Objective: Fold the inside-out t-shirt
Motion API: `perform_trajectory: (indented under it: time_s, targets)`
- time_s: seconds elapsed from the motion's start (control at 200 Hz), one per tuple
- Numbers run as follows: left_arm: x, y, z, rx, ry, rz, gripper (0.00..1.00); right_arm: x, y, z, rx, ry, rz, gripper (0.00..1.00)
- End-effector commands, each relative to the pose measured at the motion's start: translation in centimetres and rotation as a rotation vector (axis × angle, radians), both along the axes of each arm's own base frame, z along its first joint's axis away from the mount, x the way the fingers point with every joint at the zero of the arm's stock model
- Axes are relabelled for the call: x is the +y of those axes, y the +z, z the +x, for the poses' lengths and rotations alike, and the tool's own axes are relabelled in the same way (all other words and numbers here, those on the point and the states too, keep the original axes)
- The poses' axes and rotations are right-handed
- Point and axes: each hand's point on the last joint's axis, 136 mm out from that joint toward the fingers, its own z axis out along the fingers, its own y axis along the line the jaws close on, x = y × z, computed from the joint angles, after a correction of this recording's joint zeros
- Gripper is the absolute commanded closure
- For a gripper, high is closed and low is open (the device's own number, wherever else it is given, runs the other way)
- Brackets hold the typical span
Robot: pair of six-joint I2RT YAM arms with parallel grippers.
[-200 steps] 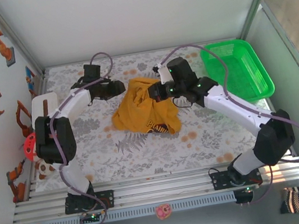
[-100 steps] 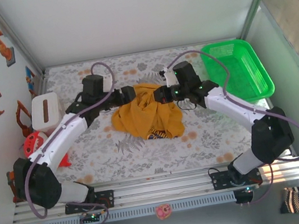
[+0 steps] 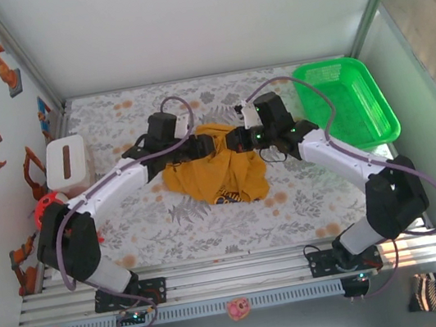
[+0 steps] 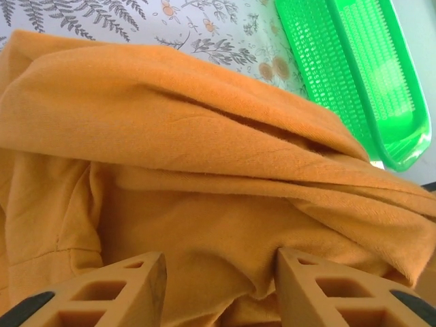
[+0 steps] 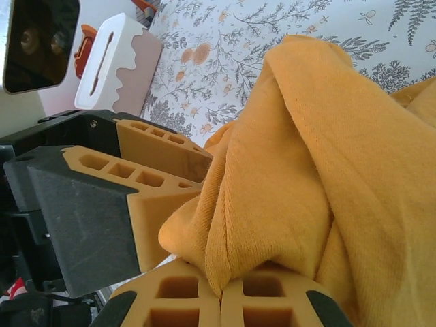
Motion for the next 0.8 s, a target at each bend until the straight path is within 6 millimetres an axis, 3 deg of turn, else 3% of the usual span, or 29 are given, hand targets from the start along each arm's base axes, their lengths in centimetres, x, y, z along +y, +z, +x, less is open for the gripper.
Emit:
perform_trajectory:
  time_s: [0.0, 0.105, 0.165, 0.24, 0.295, 0.35, 0.606, 0.686, 0.796]
  targets:
    - [-1.5, 1.3, 0.4, -0.032, -0.035, -0.043, 0.62, -0.1, 1.0, 0.2, -0.027, -0.001, 0.03, 1.0]
    - [-2.4, 1.8, 0.7, -0.031, -0.052, -0.072, 0.82, -0.2, 0.6, 0.3, -0.021, -0.006, 0.024, 1.0]
    - [-2.6, 2.9, 0.9, -0.046, -0.053, -0.092, 1.0, -0.3, 0.2, 0.4, -0.015, -0.011, 0.018, 1.0]
    - [-2.7, 4.5, 1.1, -0.063, -0.049, -0.105, 1.0, -0.7, -0.8, 0.6, -0.002, -0.031, 0.0, 0.99]
    - [-2.7, 6.1, 1.2, -0.072, -0.048, -0.12, 1.0, -1.0, -1.9, 0.9, 0.009, -0.055, -0.018, 0.75]
    - [-2.6, 7.6, 1.2, -0.076, -0.045, -0.144, 1.0, -1.4, -3.5, 1.1, 0.028, -0.079, -0.041, 0.64]
    - [-1.7, 13.3, 1.0, -0.068, -0.031, -0.347, 1.0, -2.7, -11.4, 2.0, 0.153, -0.187, -0.107, 0.61]
    - [-0.9, 14.1, 1.2, -0.049, -0.012, -0.399, 1.0, -3.1, -11.6, 2.0, 0.164, -0.2, -0.129, 0.6]
    - [-0.2, 14.6, 1.5, -0.023, 0.036, -0.455, 1.0, -3.9, -9.0, 1.8, 0.121, -0.21, -0.154, 0.6]
